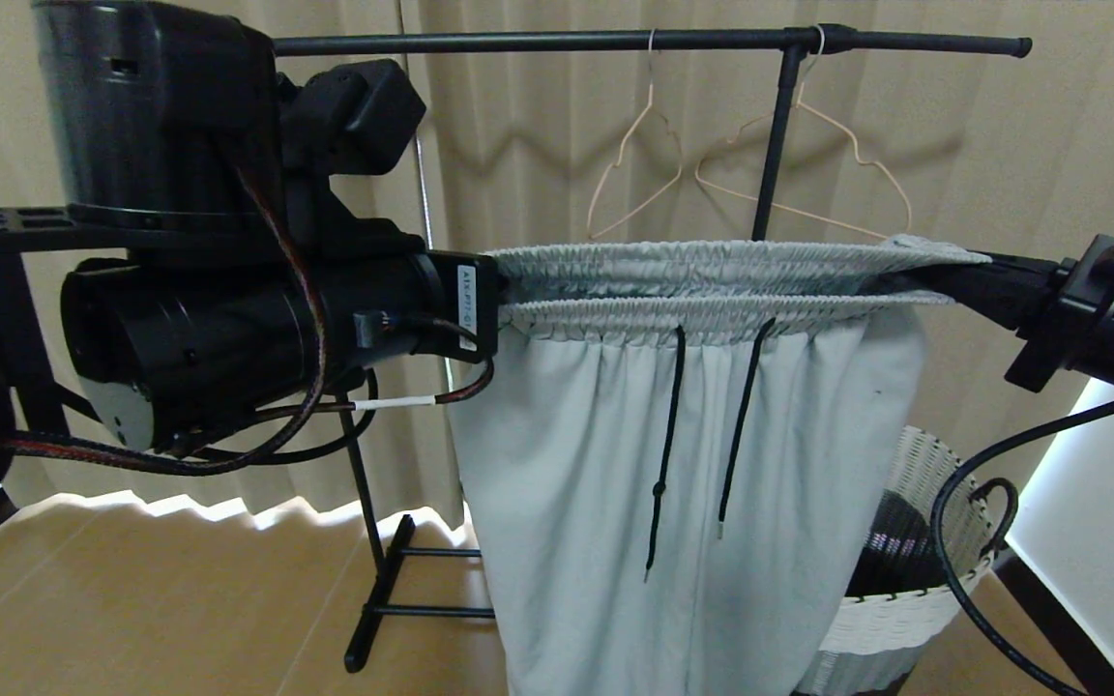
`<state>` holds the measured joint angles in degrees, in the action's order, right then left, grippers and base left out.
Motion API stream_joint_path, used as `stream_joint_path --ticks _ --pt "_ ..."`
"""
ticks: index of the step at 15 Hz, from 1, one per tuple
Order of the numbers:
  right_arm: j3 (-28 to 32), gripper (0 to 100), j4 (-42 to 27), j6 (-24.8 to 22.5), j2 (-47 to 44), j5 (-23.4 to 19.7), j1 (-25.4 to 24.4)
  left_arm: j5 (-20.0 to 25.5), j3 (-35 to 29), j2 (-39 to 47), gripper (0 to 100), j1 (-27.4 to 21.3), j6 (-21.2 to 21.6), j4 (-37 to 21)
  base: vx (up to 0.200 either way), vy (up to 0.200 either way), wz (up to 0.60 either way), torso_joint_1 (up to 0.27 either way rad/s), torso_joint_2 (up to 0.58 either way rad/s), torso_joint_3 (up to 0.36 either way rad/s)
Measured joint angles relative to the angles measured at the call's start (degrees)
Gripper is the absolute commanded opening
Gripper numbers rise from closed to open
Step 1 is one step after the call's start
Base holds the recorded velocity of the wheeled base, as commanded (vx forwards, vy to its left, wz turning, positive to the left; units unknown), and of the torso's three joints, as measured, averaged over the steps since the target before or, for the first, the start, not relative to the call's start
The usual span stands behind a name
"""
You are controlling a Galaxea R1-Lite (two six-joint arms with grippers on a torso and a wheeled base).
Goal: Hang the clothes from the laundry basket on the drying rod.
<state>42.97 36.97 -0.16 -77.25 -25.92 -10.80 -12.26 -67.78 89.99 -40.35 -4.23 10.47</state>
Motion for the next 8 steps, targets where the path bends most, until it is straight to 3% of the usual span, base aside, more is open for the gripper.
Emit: stream_joint_path --ticks 2,3,8 --pt "0.00 0 -0.72 0.00 0.05 0.02 0.02 0.00 -0.02 0.00 0 -0.07 0.11 0.06 0.000 0.000 0.00 0.000 0.00 0.000" --pt "0.02 100 -1.23 0.02 0.10 0.00 0.02 -0.02 -0.11 0.00 0 -0.07 0.11 0.09 0.000 0.000 0.00 0.000 0.00 0.000" --pt "-0.45 100 -1.39 -0.22 0.22 0.02 0.00 -0.16 -0.05 0.09 0 -0.05 0.51 0.04 0.000 0.000 0.00 0.000 0.00 0.000"
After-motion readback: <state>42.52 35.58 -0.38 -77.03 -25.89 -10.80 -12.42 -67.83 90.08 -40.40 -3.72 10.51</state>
